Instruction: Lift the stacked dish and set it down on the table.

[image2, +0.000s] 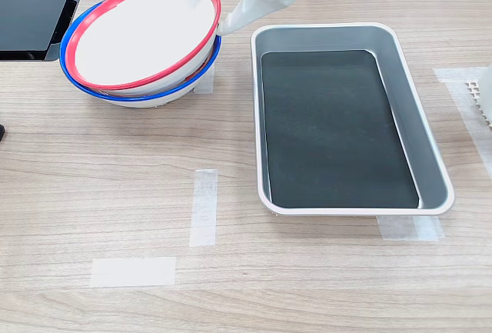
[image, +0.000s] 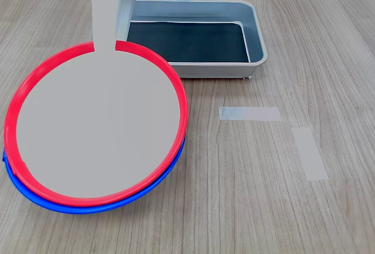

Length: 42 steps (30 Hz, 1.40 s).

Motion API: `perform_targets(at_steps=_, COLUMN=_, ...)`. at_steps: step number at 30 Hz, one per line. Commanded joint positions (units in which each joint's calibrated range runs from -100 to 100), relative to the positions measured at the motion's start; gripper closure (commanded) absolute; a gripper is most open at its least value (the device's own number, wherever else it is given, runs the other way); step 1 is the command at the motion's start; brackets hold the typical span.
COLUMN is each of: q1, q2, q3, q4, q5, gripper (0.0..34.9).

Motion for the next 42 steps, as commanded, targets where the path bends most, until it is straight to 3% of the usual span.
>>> perform_targets(at_steps=1, q1=-0.4, q2=0.4, q3=-3.0, q4=-0.6, q5=0.0, gripper=21.2)
perform_targets(at_steps=5, q1=-0.4, q2=1.6, q3=-3.1, q4=-1.7, q5=0.3, gripper=22.1)
perform_targets(at_steps=8, q1=-0.2, q2=2.7, q3=-3.5, q4=-2.3, q5=0.4, gripper=26.1)
perform_targets(at_steps=12, q1=0.1, q2=4.0, q3=-4.2, q4=-2.7, q5=0.5, gripper=27.6)
perform_targets(at_steps=13, q1=0.1, q2=4.3, q3=-4.5, q4=-2.7, q5=0.5, gripper=32.9)
perform_targets(at_steps=14, q1=0.1, q2=4.3, q3=-4.6, q4=-2.6, q5=0.5, gripper=34.6)
perform_targets(at_steps=26, q1=-0.2, q2=-4.2, q3=-2.5, q4=-1.7, q5=1.0, gripper=34.9)
perform_targets(at_steps=30, q1=-1.7, q2=-8.5, q3=-5.3, q4=2.2, q5=1.0, gripper=34.9)
perform_targets(at_steps=36, q1=-9.2, q2=-9.7, q3=-10.9, q4=10.7, q5=0.0, gripper=34.9)
perform_targets(at_steps=42, q1=-16.7, q2=-8.4, q3=-12.1, q4=14.2, q5=-1.4, gripper=34.9)
